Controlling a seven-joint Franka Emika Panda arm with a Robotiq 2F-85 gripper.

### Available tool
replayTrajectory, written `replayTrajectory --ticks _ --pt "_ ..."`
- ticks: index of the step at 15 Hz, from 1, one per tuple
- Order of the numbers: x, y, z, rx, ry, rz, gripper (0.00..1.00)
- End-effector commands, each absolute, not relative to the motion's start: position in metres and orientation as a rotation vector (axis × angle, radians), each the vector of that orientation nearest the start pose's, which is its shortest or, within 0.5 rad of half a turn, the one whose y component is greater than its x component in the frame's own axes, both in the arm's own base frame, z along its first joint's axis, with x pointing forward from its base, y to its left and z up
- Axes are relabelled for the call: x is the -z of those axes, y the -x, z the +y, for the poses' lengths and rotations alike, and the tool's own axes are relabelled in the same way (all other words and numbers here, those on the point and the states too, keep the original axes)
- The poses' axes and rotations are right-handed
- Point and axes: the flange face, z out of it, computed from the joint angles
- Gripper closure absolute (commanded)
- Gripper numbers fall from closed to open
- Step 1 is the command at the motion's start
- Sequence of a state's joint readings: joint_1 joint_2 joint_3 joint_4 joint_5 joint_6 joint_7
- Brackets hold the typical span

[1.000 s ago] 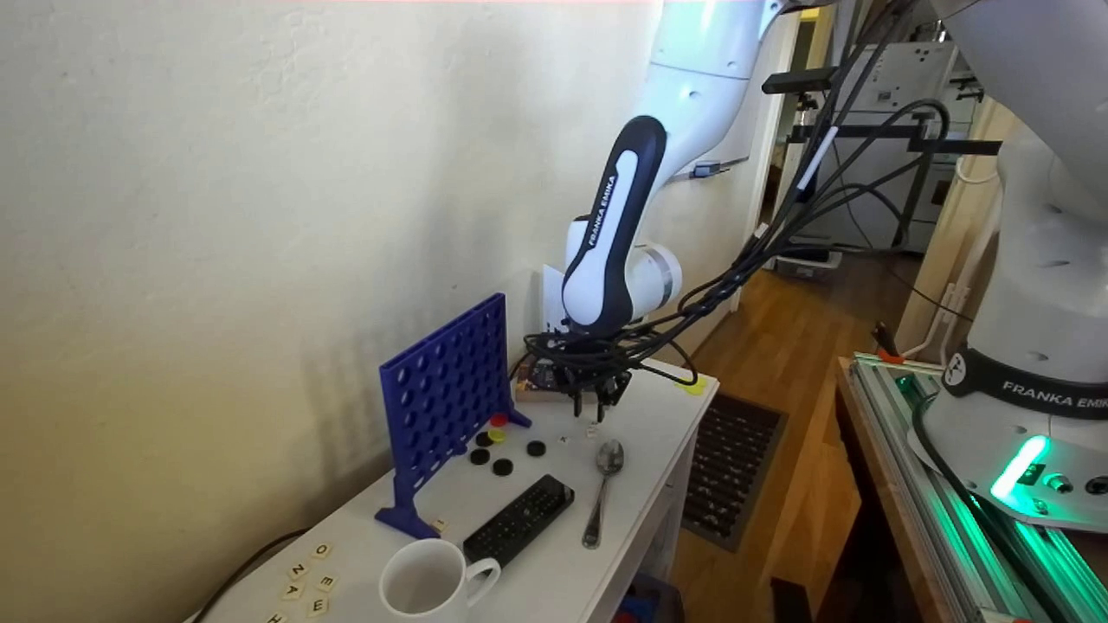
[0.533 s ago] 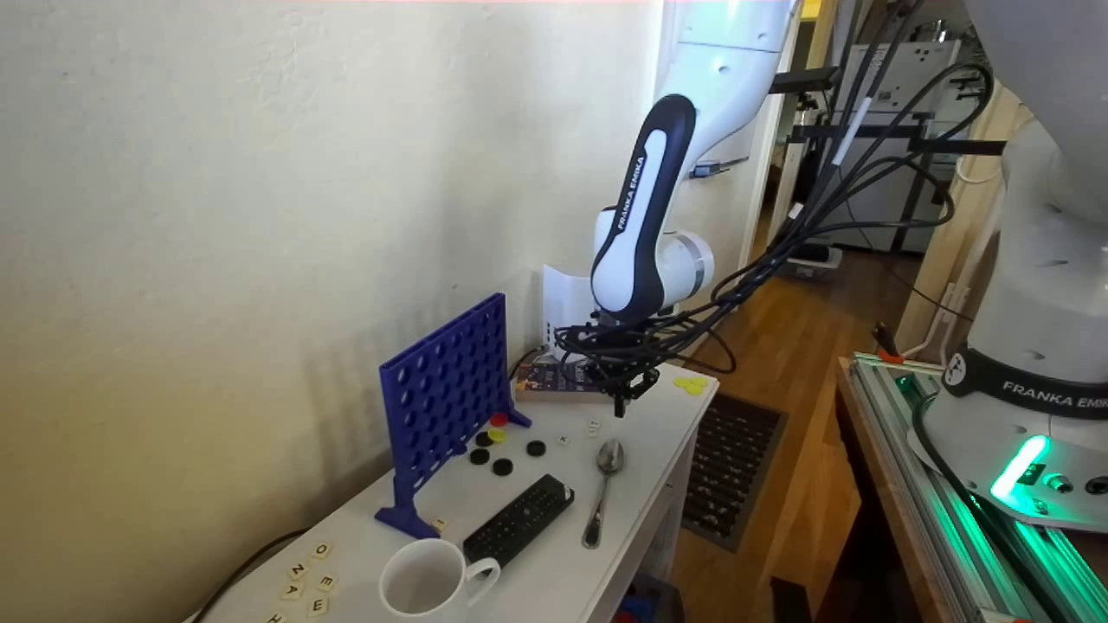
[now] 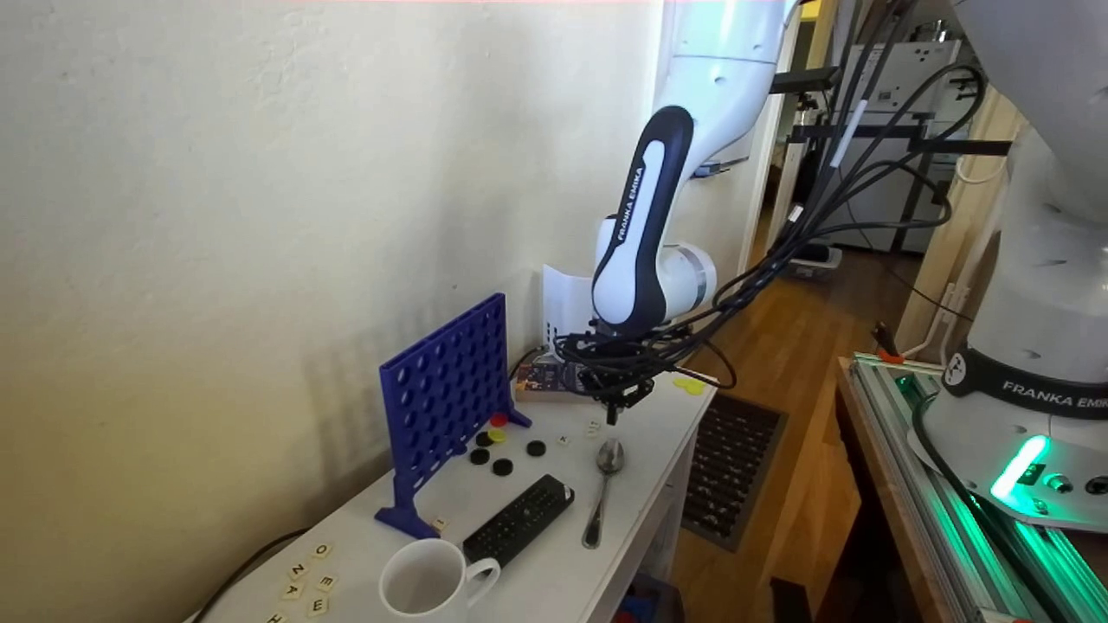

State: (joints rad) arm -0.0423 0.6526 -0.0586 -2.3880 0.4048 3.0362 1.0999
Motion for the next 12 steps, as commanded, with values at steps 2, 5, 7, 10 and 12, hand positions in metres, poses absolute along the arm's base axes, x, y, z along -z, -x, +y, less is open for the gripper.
replayTrajectory --ticks 2,5,7,10,12 --pt "-0.039 -0.457 -0.081 0.051 2.195 2.245 1.0" --pt "-0.034 -0.46 -0.08 0.068 2.19 2.244 1.0" --pt "-0.032 -0.463 -0.079 0.088 2.184 2.248 1.0" --pt "-0.031 -0.468 -0.078 0.099 2.177 2.254 1.0" --pt "-0.031 -0.474 -0.077 0.108 2.166 2.263 1.0"
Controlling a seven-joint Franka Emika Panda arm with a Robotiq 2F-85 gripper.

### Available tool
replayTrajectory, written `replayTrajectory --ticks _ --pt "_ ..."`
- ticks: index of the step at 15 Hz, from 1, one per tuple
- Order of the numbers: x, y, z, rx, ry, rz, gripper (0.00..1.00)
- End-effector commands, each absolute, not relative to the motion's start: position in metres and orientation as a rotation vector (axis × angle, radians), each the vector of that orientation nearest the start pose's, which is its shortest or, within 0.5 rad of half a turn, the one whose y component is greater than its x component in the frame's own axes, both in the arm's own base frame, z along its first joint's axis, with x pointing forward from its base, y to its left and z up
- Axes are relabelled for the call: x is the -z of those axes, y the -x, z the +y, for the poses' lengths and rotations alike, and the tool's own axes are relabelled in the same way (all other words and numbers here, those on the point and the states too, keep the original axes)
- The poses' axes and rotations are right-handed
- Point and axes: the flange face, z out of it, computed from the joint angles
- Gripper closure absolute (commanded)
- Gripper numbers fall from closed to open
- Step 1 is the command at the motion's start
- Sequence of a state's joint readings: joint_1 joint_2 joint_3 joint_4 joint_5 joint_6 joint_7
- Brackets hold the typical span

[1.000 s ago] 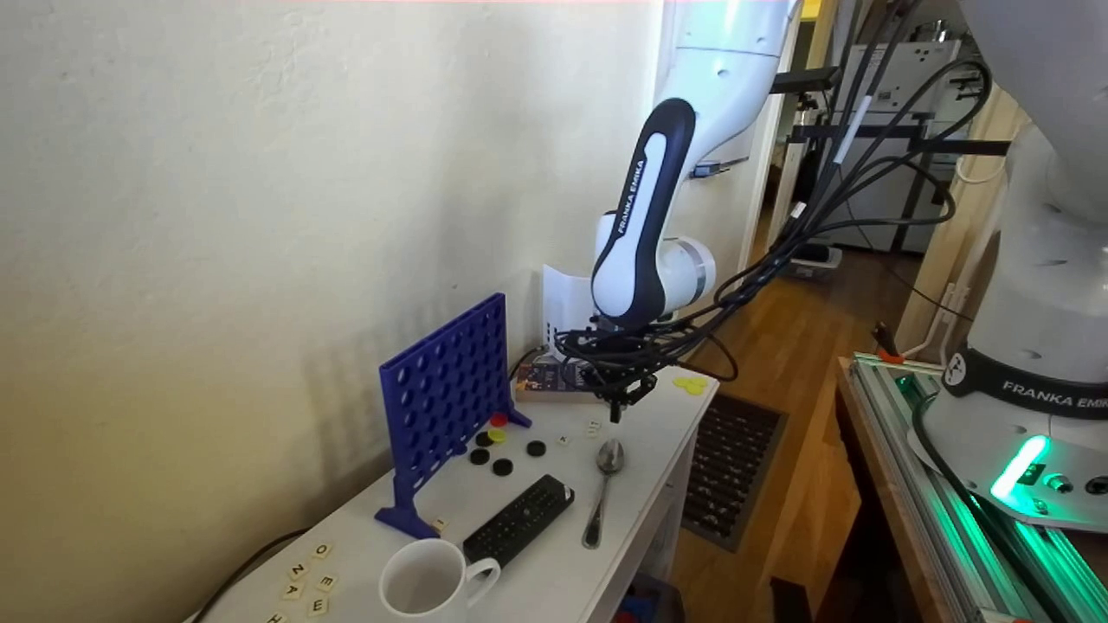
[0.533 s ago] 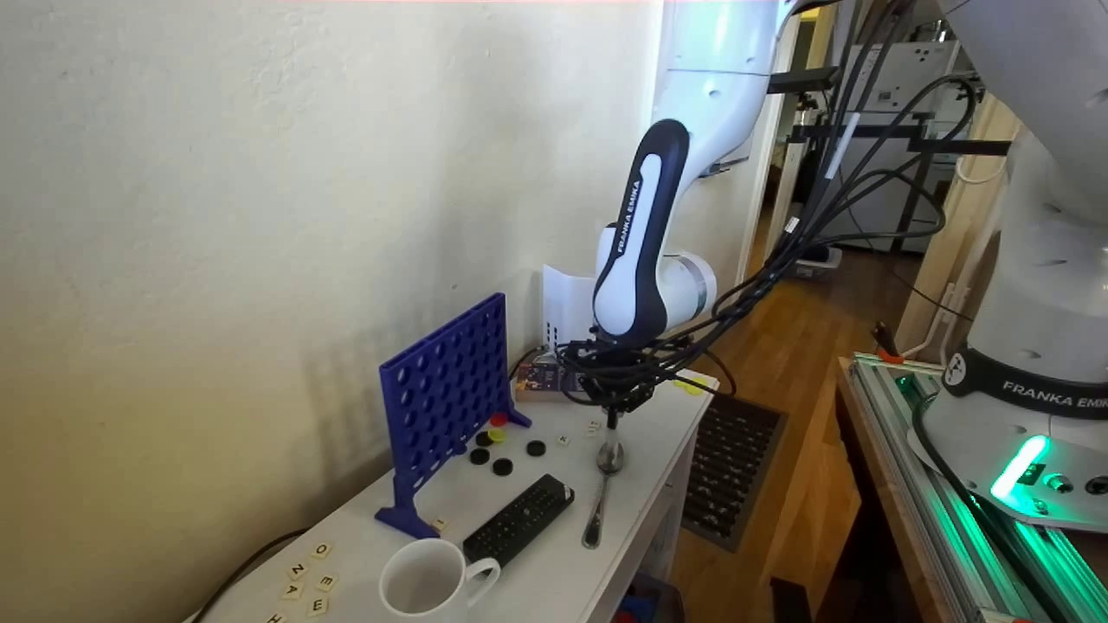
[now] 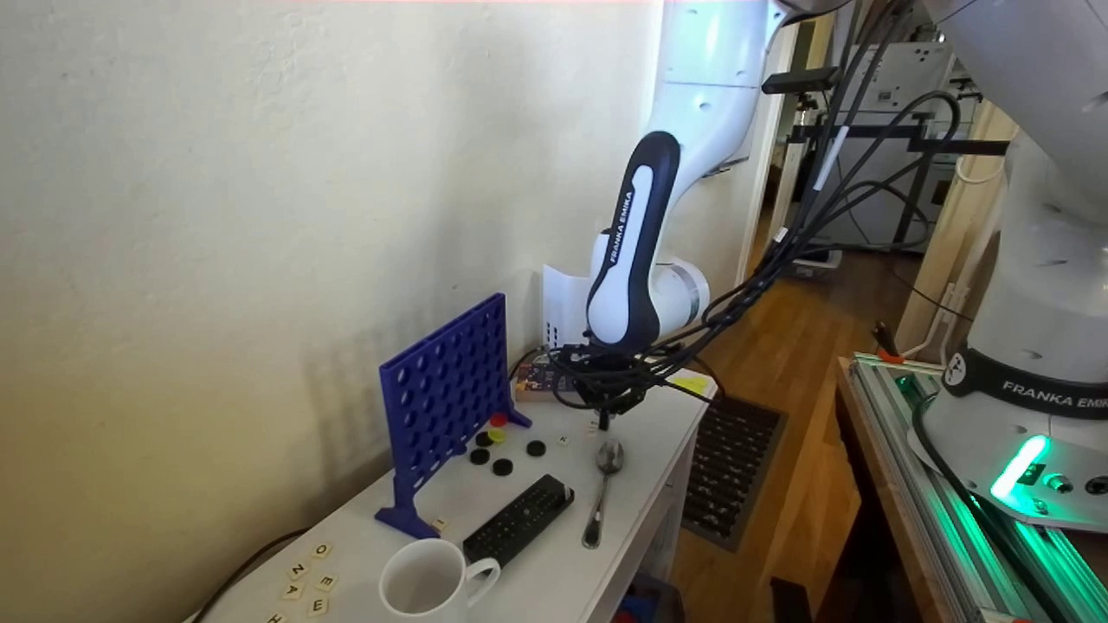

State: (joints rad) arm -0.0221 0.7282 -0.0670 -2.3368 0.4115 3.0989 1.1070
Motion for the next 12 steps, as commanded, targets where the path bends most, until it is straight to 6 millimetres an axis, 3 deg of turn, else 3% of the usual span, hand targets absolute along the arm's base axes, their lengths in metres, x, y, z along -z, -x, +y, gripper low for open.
replayTrajectory --ticks 1,12 --pt "-0.031 -0.477 -0.076 0.112 2.162 2.267 1.0" --pt "-0.03 -0.494 -0.076 0.138 2.124 2.315 1.0"
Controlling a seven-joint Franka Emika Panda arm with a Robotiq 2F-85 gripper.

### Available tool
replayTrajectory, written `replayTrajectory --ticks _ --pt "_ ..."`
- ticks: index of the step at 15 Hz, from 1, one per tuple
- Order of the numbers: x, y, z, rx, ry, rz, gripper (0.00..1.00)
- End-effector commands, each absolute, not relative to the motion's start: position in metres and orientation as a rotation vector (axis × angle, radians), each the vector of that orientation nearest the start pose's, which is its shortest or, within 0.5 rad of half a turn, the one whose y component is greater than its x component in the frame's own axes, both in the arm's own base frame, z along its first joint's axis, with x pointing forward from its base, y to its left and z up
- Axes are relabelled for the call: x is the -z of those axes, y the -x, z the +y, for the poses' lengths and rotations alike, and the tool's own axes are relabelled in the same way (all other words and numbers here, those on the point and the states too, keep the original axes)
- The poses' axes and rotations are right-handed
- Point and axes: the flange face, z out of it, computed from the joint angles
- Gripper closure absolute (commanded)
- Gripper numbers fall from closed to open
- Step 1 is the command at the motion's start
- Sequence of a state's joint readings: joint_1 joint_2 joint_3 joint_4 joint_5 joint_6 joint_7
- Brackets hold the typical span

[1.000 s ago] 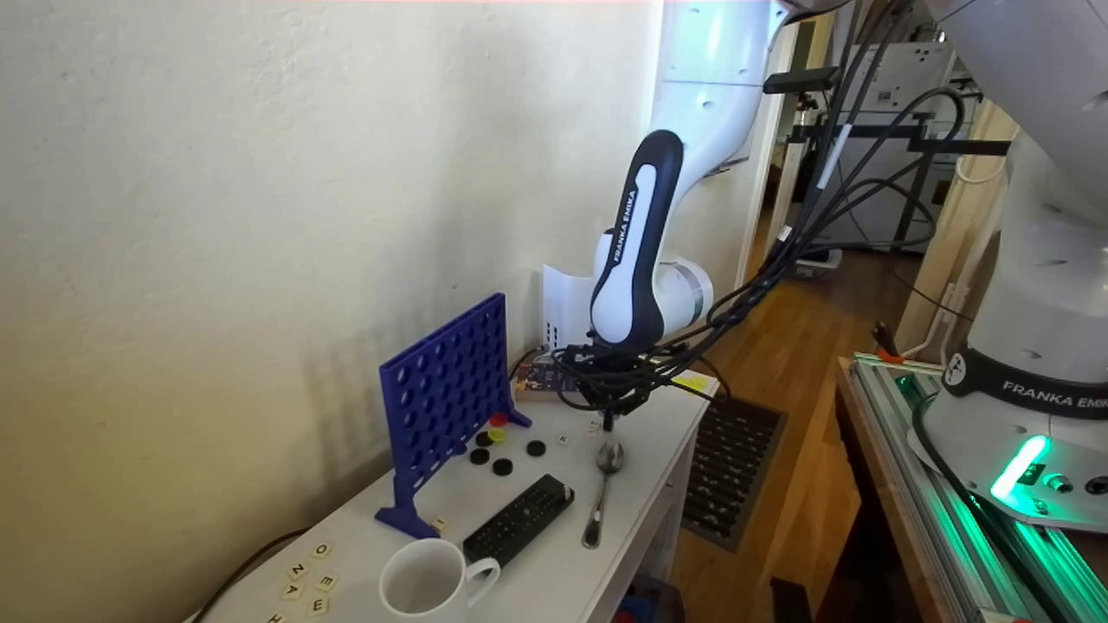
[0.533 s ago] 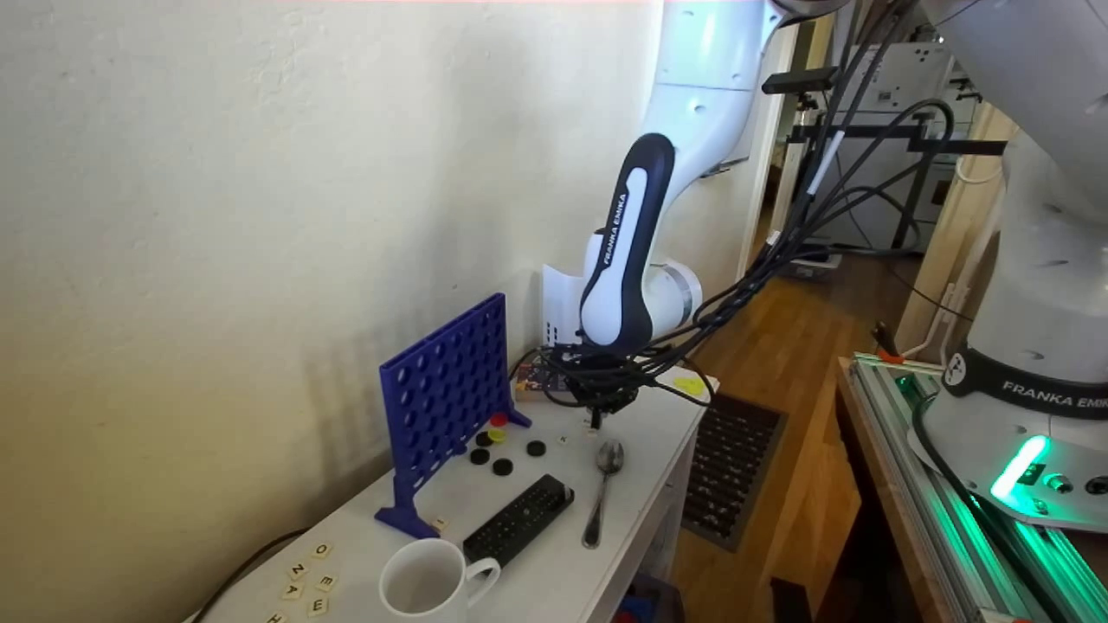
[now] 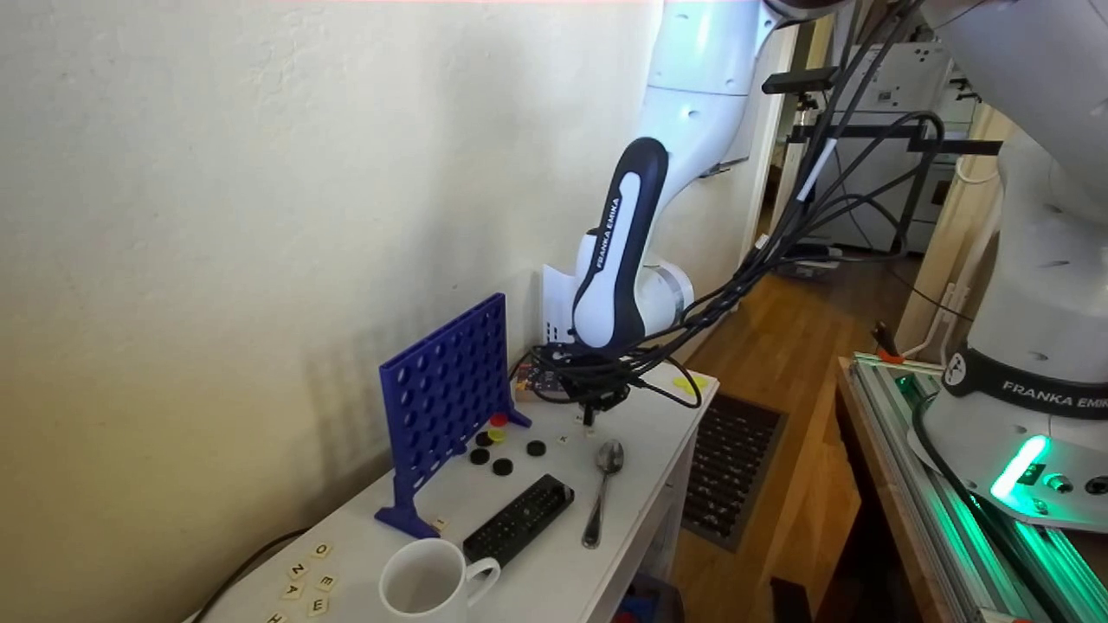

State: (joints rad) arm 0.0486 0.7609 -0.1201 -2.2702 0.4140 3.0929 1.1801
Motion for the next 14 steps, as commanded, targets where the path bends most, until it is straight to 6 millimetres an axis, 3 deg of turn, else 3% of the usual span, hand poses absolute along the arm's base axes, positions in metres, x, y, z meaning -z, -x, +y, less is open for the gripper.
replayTrajectory --ticks 1,7,14 --pt "-0.03 -0.492 -0.077 0.128 2.128 2.324 1.0" --pt "-0.032 -0.482 -0.085 0.082 2.167 2.378 1.0" --pt "-0.033 -0.476 -0.078 0.017 2.23 2.356 1.0"
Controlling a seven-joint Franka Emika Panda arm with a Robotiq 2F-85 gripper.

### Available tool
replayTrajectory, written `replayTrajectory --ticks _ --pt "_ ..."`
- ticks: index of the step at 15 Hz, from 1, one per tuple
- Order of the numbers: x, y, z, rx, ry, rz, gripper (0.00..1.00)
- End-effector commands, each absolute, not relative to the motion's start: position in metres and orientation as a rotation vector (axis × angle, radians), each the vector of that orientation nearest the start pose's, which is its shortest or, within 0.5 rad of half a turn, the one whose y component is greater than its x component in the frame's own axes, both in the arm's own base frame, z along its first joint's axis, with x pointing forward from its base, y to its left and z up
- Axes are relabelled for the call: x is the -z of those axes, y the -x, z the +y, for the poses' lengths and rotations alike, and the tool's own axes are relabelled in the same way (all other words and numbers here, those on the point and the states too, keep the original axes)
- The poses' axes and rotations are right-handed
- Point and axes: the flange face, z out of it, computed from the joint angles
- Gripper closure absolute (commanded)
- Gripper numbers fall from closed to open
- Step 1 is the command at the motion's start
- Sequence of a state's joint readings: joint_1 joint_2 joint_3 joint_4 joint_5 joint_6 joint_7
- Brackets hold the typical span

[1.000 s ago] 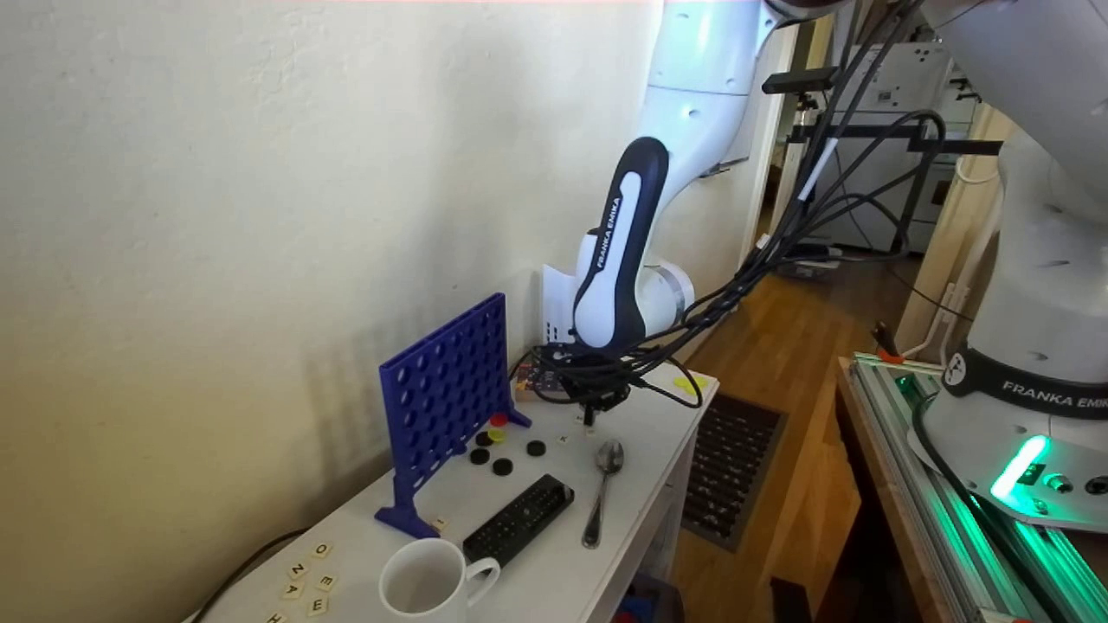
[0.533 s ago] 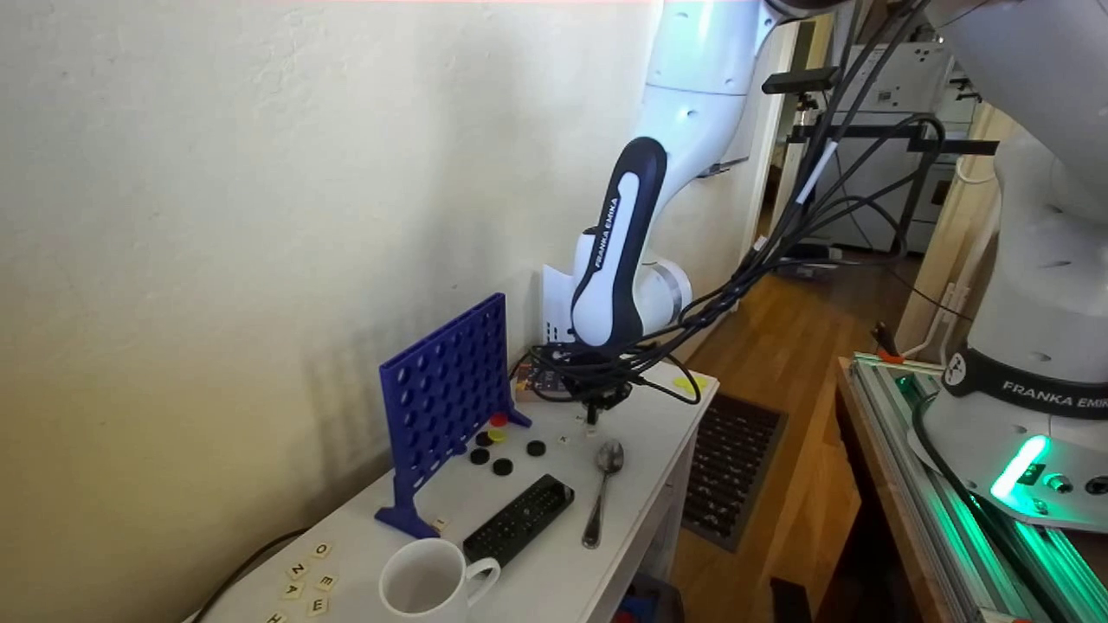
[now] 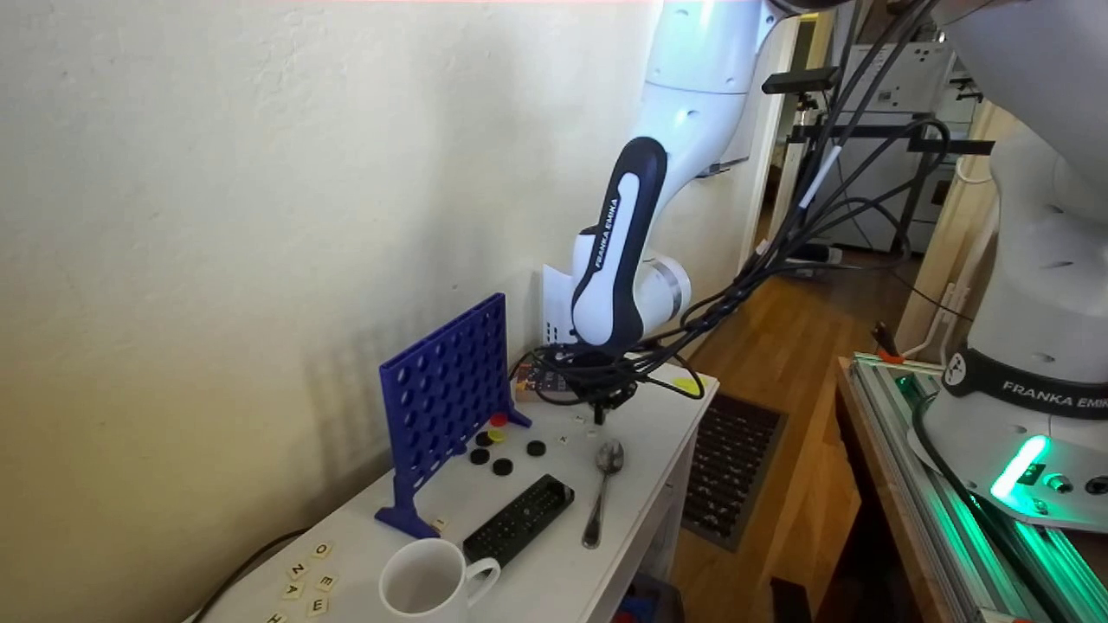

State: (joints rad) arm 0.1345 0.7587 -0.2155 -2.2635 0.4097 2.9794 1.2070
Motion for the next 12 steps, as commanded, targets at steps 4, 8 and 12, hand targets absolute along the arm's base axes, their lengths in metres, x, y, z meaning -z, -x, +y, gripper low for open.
replayTrajectory --ticks 4,8,12 --pt "-0.037 -0.473 -0.073 -0.045 2.262 2.329 1.0" --pt "-0.04 -0.472 -0.067 -0.074 2.271 2.309 1.0" --pt "-0.042 -0.473 -0.057 -0.099 2.276 2.281 1.0"
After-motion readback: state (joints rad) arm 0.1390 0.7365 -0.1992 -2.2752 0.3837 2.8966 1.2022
